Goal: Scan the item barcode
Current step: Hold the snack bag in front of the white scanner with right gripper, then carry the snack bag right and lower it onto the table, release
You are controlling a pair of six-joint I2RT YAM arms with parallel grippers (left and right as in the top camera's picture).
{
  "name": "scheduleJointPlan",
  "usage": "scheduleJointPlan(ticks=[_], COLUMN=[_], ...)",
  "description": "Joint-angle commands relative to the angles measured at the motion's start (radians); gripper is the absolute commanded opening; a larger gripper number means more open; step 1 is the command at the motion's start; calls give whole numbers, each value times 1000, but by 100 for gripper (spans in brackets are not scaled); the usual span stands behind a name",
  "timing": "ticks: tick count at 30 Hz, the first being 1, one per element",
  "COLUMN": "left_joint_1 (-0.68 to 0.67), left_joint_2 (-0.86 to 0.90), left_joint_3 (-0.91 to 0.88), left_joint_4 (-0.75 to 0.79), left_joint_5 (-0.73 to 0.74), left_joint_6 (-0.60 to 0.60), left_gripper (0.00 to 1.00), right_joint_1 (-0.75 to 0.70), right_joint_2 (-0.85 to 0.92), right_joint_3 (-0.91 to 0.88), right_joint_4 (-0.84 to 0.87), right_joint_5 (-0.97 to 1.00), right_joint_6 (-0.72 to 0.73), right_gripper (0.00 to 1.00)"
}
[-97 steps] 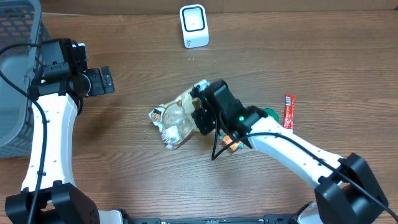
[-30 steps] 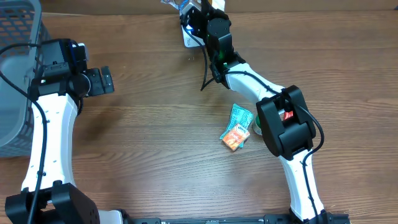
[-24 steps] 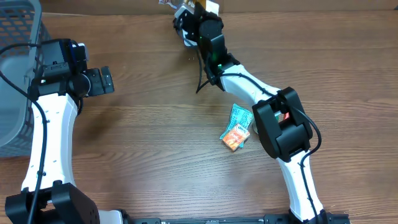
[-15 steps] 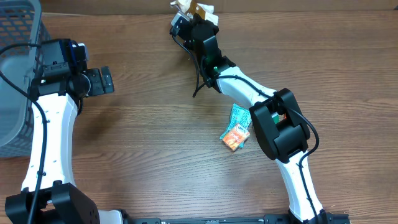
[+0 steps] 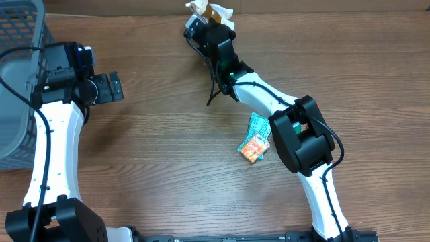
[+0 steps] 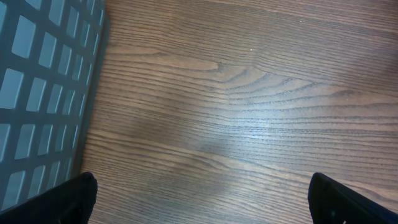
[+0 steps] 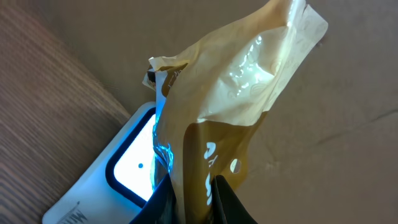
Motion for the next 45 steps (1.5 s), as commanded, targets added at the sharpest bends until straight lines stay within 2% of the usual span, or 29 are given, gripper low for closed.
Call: scheduleJointPlan(ticks=[1, 6, 22, 27, 33, 40, 45], left_joint_1=[-2, -2, -2, -2, -2, -2, -2], left_joint_2=[6, 6, 6, 6, 6, 6, 6], left_joint_3=[7, 7, 7, 7, 7, 7, 7], left_joint_4=[1, 1, 1, 1, 1, 1, 1], left_joint_5=[-3, -2, -2, -3, -3, -3, -2], left_joint_6=[-10, -10, -10, -10, -10, -10, -10], left_gripper=[100, 100, 100, 100, 100, 100, 100], right_joint_1=[-7, -11, -18, -23, -58, -138, -253], right_joint_2=[-88, -110, -110, -121, -246, -478, -626], right_joint_3=[-3, -3, -4, -4, -4, -4, -4], right_joint_4=[8, 0, -189, -142, -142, -399, -820], right_joint_5=[-67, -80, -130, -129, -87, -69, -69], right_joint_6=[121, 200, 419, 423, 468, 733, 1007], right_gripper=[4, 4, 4, 3, 4, 3, 4])
